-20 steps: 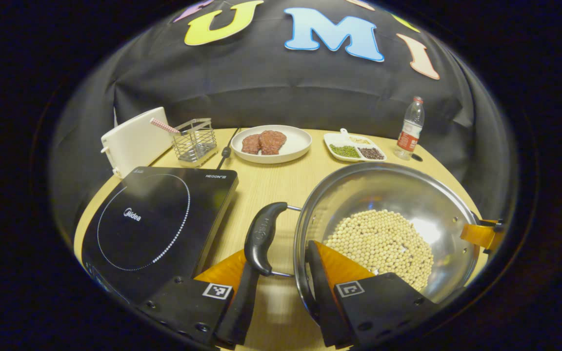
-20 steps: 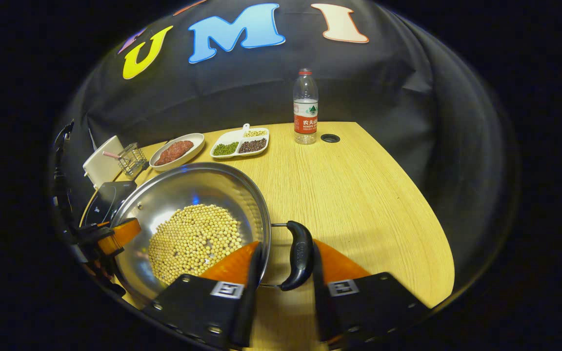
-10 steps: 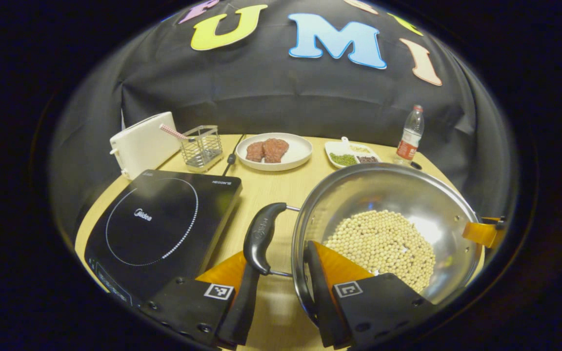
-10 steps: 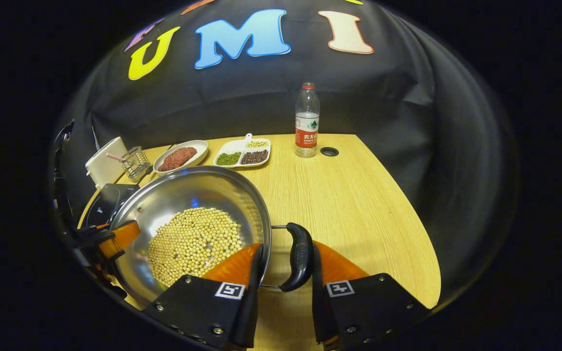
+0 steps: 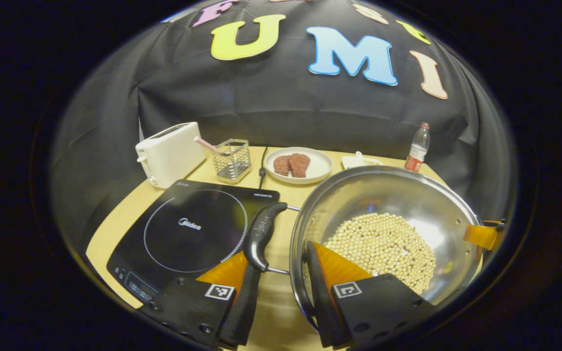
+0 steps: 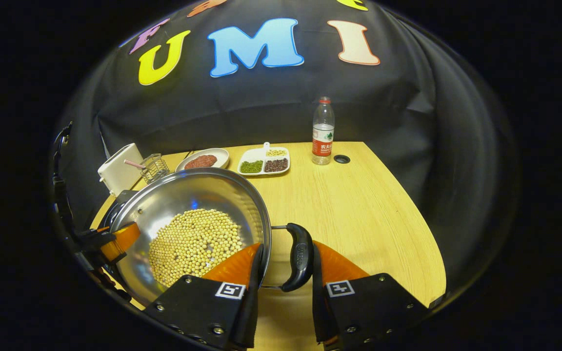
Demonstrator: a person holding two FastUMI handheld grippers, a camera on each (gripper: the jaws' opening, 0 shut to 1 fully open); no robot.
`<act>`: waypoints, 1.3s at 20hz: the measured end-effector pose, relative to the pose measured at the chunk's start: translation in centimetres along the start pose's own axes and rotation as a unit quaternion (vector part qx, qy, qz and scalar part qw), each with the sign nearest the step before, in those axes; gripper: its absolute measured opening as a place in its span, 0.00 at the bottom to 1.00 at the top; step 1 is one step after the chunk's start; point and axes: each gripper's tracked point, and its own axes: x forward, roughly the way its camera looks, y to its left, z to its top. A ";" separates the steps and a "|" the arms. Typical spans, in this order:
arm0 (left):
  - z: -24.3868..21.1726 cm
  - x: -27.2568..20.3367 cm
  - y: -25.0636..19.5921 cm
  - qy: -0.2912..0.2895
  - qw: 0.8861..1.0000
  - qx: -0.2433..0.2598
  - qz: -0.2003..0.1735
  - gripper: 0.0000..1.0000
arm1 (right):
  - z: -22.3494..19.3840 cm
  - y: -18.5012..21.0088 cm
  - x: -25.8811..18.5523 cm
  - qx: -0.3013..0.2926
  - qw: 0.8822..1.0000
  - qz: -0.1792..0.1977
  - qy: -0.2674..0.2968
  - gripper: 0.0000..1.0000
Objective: First push the handle of the pot to place it horizontally, then grasp the pot with both hands and set it on the induction cooktop.
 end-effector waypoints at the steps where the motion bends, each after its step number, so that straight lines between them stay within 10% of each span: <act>1: 0.1 0.0 1.0 0.000 1.000 0.004 -0.003 0.55 | 0.1 1.1 -0.3 0.004 1.000 -0.003 -0.002 0.46; 26: 0.7 7.4 24.4 0.017 0.999 0.024 -0.043 0.49 | -0.3 26.3 2.6 0.016 1.000 -0.004 -0.018 0.46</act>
